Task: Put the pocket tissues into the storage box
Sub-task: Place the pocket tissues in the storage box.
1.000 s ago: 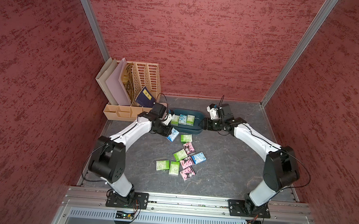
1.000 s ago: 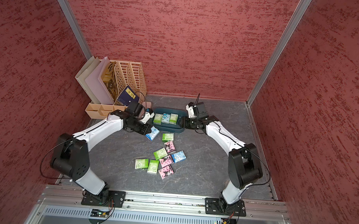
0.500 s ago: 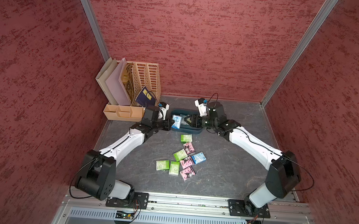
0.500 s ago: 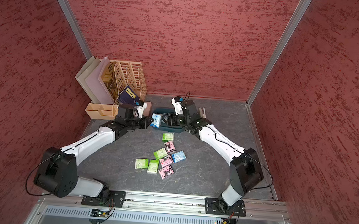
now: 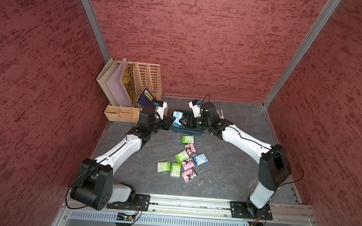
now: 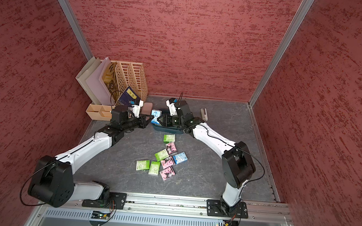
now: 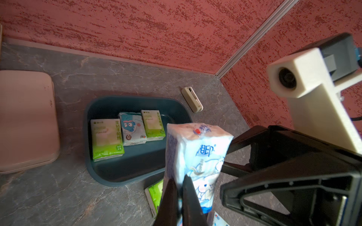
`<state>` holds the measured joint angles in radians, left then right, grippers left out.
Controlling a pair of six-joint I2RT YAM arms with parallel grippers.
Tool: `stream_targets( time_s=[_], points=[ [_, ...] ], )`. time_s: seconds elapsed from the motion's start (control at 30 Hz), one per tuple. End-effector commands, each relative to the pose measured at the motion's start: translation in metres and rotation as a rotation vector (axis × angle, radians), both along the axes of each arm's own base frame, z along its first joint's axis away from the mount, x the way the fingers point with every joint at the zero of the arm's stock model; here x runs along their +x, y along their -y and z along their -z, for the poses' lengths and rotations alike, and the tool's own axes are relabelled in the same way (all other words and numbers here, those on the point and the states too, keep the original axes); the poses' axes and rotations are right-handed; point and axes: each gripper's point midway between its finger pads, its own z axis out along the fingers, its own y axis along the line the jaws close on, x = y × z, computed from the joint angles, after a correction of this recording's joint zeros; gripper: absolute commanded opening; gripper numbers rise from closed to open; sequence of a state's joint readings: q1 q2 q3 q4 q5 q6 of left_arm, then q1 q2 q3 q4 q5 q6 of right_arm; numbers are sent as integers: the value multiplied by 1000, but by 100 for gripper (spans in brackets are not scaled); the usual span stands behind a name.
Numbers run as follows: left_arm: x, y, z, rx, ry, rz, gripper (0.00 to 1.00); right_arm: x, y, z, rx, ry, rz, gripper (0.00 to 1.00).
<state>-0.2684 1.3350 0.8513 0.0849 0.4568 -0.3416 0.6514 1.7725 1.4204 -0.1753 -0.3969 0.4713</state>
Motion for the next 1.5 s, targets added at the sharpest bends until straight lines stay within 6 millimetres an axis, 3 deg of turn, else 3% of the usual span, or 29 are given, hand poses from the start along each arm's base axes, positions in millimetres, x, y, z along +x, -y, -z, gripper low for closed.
stream_targets(
  time_s=[0.0, 0.2, 0.3, 0.4, 0.47, 0.5, 0.53, 0.57, 0.73, 0.87, 1.03, 1.3, 1.47],
  points=[
    [-3, 1, -19, -29, 59, 23, 0, 5, -11, -21, 40, 41, -4, 51],
    [-6, -2, -21, -45, 66, 30, 0, 10, -19, -15, 43, 34, -6, 47],
    [-7, -2, -22, -52, 67, 35, 0, 11, -22, -13, 49, 27, -8, 39],
    [-8, -3, -21, -51, 65, 33, 1, 11, -25, -13, 58, 24, -16, 26],
    [-9, -4, -20, -49, 67, 32, 8, 10, -25, -15, 64, 26, -15, 13],
    [-9, -4, -19, -48, 66, 30, 25, 10, -24, -16, 67, 28, -14, 6],
    [-8, -5, -18, -47, 62, 25, 56, 10, -23, -17, 68, 29, -13, 2],
    [-8, -6, -17, -44, 61, 20, 99, 10, -22, -17, 63, 28, -7, 0],
    [-4, -20, -14, -29, 64, -66, 100, 11, -11, -11, 8, 26, 29, 0],
    [-6, -26, -18, -27, 103, -96, 100, 18, 6, 6, -61, -22, 73, 0],
    [-6, -32, -12, 9, 98, -120, 100, 36, 43, 35, -141, -150, 140, 0],
    [-1, -31, -5, 23, 71, -117, 100, 73, 122, 70, -386, -275, 256, 1],
    [2, -28, 4, 29, 39, -110, 100, 91, 137, 85, -474, -296, 268, 1]
  ],
)
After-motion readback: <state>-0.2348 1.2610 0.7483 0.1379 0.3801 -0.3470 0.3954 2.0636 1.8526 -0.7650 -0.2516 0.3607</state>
